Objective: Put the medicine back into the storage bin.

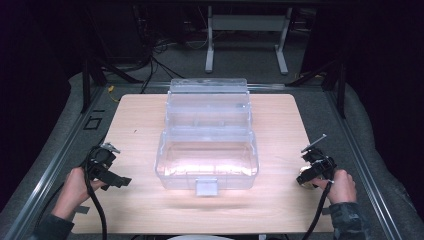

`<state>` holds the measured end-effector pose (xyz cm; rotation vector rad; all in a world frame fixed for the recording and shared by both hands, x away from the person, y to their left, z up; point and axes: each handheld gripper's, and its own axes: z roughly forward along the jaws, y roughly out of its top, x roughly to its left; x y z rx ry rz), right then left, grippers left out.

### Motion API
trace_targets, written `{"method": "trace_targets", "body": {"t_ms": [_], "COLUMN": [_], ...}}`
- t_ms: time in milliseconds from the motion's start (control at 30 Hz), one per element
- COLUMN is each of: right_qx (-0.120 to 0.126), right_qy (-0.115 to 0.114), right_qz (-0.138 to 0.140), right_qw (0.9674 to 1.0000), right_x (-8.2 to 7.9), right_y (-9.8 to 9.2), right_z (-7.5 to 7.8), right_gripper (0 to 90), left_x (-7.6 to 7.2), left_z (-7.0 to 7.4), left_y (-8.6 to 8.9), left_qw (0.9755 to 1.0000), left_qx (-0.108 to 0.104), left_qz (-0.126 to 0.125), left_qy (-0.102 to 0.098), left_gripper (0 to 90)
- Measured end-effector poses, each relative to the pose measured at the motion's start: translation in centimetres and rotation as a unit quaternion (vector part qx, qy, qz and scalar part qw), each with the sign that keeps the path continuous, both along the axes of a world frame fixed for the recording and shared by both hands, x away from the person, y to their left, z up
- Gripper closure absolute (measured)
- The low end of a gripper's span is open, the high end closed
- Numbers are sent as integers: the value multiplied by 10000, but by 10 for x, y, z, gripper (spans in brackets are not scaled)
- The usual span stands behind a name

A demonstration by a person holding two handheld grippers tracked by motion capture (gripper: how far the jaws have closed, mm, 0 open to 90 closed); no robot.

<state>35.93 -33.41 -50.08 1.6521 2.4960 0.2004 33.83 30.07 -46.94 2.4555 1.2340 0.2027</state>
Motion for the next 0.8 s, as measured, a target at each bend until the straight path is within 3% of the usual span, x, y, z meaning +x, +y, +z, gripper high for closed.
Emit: {"method": "trace_targets", "body": {"t_ms": [567, 800], "right_qx": [-134, -187], "right_qy": [-163, -347], "right_qz": [277, 412], "right_qw": [9994, 9984], "right_x": [2, 7], "right_y": [13, 23], "right_z": [38, 56], "right_gripper": [200, 200], "left_x": [2, 3], "left_z": [4, 6], "left_y": [-2, -4], "left_qw": [10000, 9999], "left_qx": [90, 130], "left_qz": [-35, -59], "left_qy": [-9, 16], "left_gripper": [0, 0]}}
